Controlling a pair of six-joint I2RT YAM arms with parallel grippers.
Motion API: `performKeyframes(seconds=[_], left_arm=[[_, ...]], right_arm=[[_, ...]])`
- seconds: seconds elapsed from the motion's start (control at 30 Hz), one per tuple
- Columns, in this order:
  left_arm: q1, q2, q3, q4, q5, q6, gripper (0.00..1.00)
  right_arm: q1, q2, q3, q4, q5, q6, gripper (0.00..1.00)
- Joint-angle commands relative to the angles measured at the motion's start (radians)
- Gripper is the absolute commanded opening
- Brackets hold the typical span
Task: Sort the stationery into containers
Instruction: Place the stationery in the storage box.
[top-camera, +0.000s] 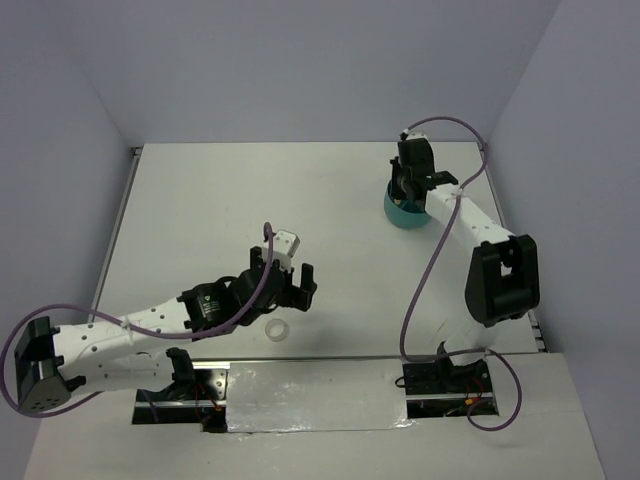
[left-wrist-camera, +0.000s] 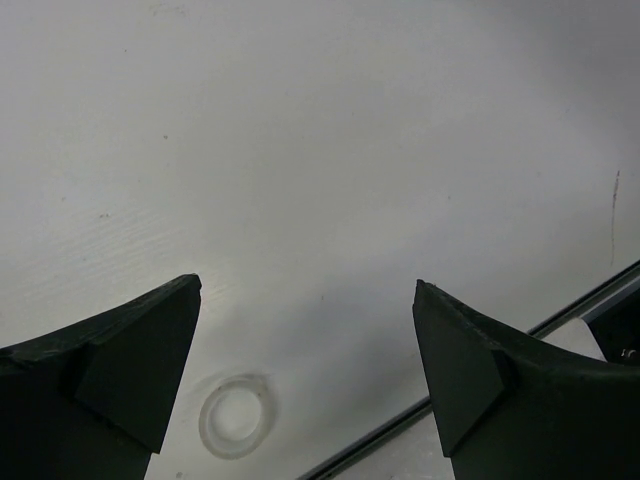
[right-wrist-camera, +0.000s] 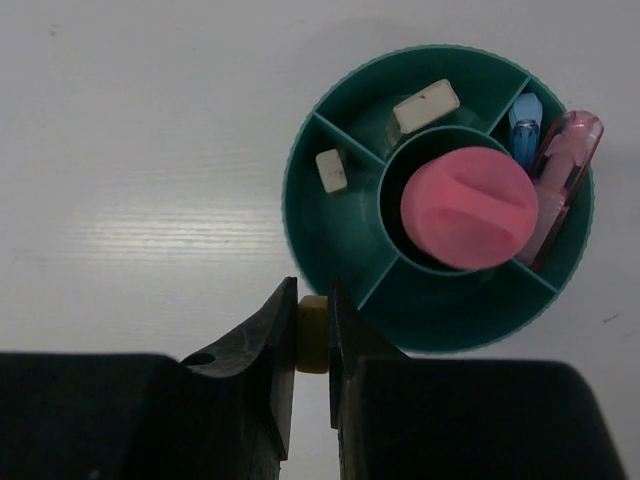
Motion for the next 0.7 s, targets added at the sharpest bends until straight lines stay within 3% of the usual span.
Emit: performKeyframes(seconds=[0.0,0.27,0.4,0.43,0.67], left_arm=[[-0.001,-0.05,-0.034,-0.065,0.017,-0.042,0.99],[-0.001,-0.09,-0.103,-0.093,0.04,-0.076,0.99],[-0.001,-0.103,-0.133,-0.091,0.052,-0.095,0.99],[-0.001,-0.106,-0.141,-0.097,0.046,-0.107,0.99],[-0.001,-0.126,-0.146,-0.149,0.026,-0.147,0.99]], right_arm=[[-0.021,0.072,0.094,-0.006,0.025,-0.072,0.0],[-0.05,0.159,0.137,-0.006,-0.012,-0.069,0.04],[-0.05,0.17,0.14,-0.016,-0.023,-0.059,0.23],[-0.05,0.163,0.126,-0.009,-0.032,-0.057,0.31],[-0.048,0.081,0.125,-0.015,-0.083,-0.042,0.47]])
